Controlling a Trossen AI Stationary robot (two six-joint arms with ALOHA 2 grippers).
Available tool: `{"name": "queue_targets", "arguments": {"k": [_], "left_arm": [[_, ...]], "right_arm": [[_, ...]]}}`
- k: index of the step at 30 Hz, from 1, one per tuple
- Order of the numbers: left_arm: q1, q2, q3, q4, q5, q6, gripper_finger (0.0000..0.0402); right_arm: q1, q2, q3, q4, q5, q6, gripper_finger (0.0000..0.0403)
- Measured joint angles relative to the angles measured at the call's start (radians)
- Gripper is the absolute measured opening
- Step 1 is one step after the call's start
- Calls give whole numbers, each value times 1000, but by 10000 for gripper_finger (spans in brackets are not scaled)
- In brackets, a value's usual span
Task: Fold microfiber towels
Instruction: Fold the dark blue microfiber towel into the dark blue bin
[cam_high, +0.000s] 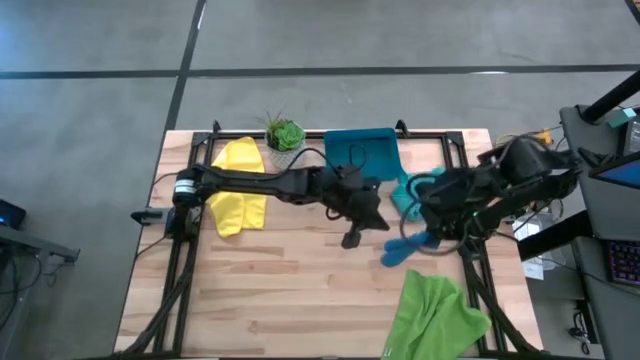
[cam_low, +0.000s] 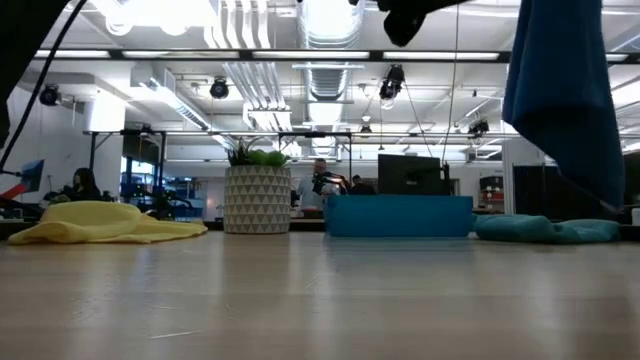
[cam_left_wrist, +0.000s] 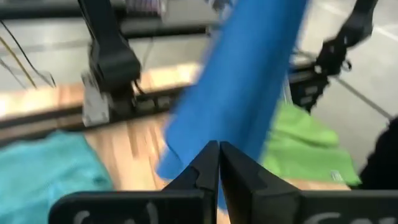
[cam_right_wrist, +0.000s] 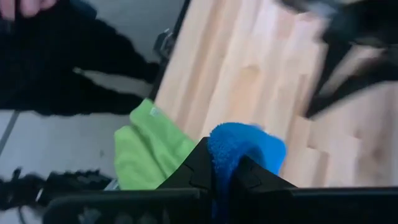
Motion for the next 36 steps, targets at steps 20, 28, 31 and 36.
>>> {"name": "queue_targets", "arguments": {"k": [20,28,31,36], "left_arm": [[-4,188,4,384,420,-408,306],[-35,277,9,434,435,-436,270],[-32,279,9,431,447,-410,201],[-24,245,9,380,454,-342,32]], "right_arm": [[64,50,-1,133,-62,70,9],[64,50,-1,131,-62,108,9],[64,49,-1,127,-62,123,9],[64,37,-1,116,-41,131,9]]}}
